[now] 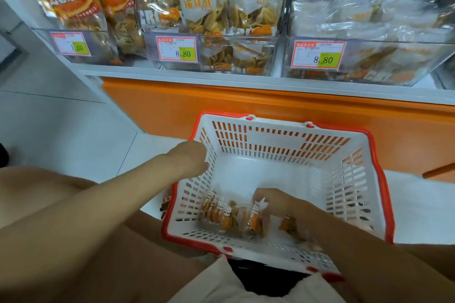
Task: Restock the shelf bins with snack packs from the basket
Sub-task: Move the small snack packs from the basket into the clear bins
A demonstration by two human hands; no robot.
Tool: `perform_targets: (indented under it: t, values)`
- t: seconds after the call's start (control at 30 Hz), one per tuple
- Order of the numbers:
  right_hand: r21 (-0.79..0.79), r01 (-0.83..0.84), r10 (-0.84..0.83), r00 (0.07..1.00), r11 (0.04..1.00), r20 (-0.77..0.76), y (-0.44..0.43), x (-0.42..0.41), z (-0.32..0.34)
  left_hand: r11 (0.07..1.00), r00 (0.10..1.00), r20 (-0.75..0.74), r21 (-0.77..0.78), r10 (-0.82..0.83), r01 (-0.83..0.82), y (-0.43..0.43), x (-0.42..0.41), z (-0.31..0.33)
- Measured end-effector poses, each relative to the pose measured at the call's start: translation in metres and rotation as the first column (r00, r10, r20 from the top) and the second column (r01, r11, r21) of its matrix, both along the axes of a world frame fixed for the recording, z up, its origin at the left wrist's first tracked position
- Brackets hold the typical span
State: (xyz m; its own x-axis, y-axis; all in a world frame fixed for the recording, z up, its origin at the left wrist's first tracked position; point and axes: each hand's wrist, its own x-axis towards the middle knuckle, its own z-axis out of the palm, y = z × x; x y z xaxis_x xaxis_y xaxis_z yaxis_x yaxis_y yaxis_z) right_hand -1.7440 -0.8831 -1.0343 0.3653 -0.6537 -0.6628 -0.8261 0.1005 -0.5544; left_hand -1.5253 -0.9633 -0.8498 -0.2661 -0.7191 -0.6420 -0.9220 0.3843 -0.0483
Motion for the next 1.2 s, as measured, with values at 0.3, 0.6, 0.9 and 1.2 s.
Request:
perform_targets:
  t: [0.3,0.6,0.9,1.2]
  values:
    - [0.04,-0.081,0.078,0.995,0.996,0.063,-0.035,-0.008,0.033,0.999,1.0,0.018,0.039,0.019,-0.02,-0.008,-0.006,0.005]
    - [0.392,0.5,-0.61,0.41,0.772,0.678,-0.073,-0.031,0.157,0.848,0.773,-0.428,0.465,0.467,-0.254,-0.02,-0.011,0.034]
    - [0.113,0.509,-0.44,0.586,0.853,0.68,-0.055,-0.027,0.243,0.819,0.261,-0.778,0.523,0.572,-0.235,-0.026,-0.031,0.074]
    - [-0.457,0.5,-0.259,0.831,0.736,0.492,-0.058,-0.04,0.295,0.988,0.459,-0.888,-0.089,-0.021,-0.128,-0.04,-0.061,0.132]
